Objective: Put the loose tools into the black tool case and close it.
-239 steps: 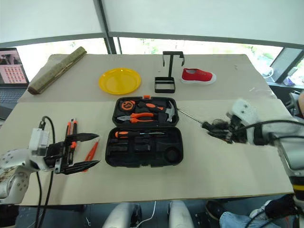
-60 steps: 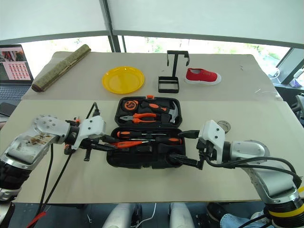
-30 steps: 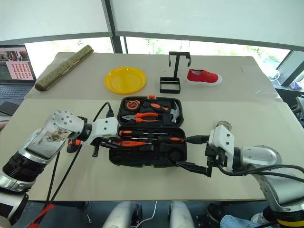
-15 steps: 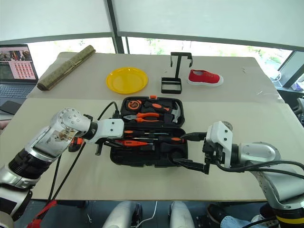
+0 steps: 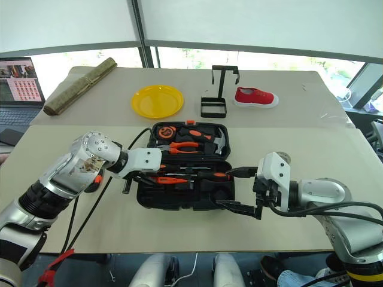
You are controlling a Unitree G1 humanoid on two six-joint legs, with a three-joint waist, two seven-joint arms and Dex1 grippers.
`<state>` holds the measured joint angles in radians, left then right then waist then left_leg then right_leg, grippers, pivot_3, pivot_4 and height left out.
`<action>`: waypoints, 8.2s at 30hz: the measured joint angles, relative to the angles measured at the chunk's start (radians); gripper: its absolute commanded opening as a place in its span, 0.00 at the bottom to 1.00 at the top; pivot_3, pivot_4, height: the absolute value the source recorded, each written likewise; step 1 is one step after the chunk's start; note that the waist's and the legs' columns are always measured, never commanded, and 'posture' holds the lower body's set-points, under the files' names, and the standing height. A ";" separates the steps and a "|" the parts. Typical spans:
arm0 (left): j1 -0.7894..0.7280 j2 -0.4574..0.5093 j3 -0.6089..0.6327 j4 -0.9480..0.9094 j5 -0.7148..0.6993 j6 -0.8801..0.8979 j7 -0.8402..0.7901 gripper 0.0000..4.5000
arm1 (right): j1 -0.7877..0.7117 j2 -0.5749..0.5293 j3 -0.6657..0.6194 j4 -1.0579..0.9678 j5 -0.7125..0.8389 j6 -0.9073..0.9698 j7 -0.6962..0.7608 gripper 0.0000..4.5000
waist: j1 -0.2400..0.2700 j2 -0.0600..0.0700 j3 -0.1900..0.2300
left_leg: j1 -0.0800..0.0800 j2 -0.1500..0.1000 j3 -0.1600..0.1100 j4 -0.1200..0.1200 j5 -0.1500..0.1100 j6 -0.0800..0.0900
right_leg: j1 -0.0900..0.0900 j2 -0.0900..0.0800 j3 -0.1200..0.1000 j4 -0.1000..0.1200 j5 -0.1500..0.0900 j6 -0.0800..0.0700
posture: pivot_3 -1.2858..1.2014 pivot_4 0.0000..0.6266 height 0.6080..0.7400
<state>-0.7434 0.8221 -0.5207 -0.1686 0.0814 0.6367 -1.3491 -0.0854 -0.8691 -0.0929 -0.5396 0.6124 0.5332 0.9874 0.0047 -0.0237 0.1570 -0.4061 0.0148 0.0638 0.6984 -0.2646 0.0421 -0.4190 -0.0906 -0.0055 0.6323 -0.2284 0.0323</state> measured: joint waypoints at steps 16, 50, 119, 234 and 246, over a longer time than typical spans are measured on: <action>0.048 -0.033 0.209 0.000 -0.230 -0.024 -0.025 0.56 | 0.007 0.012 -0.001 0.001 0.000 0.000 0.011 1.00 | 0.007 -0.001 0.000 | -0.004 0.000 0.000 0.003 0.000 0.000 | -0.002 -0.001 -0.001 0.000 0.000 0.001 | 0.52 0.24 1.00; 0.321 -0.213 0.330 0.237 -0.273 -0.421 0.138 0.01 | 0.021 0.104 -0.004 0.047 0.009 -0.081 0.036 1.00 | 0.005 0.002 -0.002 | 0.002 0.000 -0.001 0.003 0.000 0.001 | 0.004 -0.002 -0.001 0.000 0.001 0.001 | 0.52 0.24 1.00; 0.459 0.081 0.469 -0.089 -0.549 -0.289 -0.013 0.38 | 0.202 0.190 -0.134 0.088 0.061 -0.438 0.111 1.00 | 0.008 -0.005 -0.005 | 0.001 0.000 0.001 -0.005 -0.001 -0.003 | -0.001 -0.009 -0.006 -0.004 0.002 -0.007 | 0.52 0.24 1.00; 0.553 -0.202 0.734 0.159 -0.788 -0.435 0.003 0.97 | 0.381 0.246 -0.459 0.317 -0.162 -0.442 -0.267 1.00 | -0.009 0.006 -0.016 | 0.015 0.001 0.003 -0.005 -0.003 0.000 | 0.014 -0.006 0.000 -0.005 -0.005 -0.007 | 0.52 0.24 1.00; 0.501 -0.205 0.660 0.145 -0.761 -0.440 -0.026 0.97 | -0.291 -0.106 0.056 0.771 -0.392 -0.157 -0.030 1.00 | -0.001 0.005 -0.015 | 0.008 0.001 0.001 -0.006 -0.003 0.001 | 0.009 -0.003 -0.003 -0.007 -0.003 -0.002 | 0.52 0.24 1.00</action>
<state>-0.2426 0.6174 0.1392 -0.0234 -0.6795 0.1969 -1.3755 -0.3762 -0.9756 -0.0365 0.2311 0.2200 0.3766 0.9573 0.0038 -0.0189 0.1422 -0.3979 0.0158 0.0646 0.6924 -0.2680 0.0432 -0.4096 -0.0940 -0.0084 0.6255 -0.2317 0.0304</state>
